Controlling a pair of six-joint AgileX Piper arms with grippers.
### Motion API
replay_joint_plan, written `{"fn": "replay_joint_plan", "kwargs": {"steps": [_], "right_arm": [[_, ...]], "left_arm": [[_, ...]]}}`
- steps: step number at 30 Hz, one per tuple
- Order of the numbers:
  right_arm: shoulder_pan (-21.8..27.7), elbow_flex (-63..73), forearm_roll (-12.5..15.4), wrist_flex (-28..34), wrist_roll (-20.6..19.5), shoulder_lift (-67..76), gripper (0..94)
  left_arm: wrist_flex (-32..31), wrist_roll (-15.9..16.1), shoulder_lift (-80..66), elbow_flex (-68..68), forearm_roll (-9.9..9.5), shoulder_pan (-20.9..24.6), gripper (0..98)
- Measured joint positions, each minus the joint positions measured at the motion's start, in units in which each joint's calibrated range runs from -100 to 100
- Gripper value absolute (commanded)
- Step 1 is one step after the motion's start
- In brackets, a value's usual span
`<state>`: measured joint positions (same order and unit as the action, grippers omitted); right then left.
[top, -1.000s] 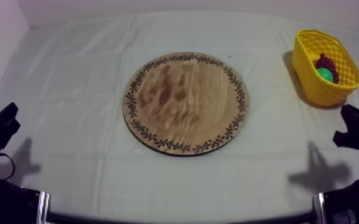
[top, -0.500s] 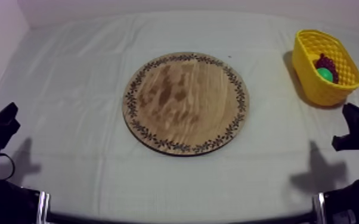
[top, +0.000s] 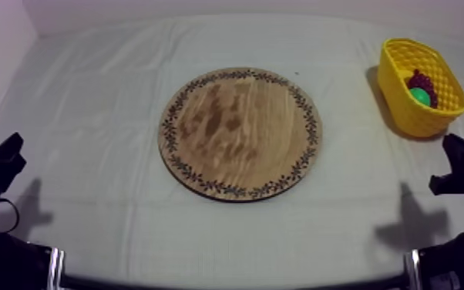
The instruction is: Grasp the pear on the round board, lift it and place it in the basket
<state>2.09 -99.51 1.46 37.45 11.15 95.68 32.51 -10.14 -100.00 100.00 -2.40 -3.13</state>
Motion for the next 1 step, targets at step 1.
{"fn": "replay_joint_plan", "kwargs": {"steps": [1], "right_arm": [[0.00, 0.00, 0.00, 0.08, 0.00, 0.00, 0.6]], "left_arm": [[0.00, 0.00, 0.00, 0.00, 0.00, 0.00, 0.1]]}}
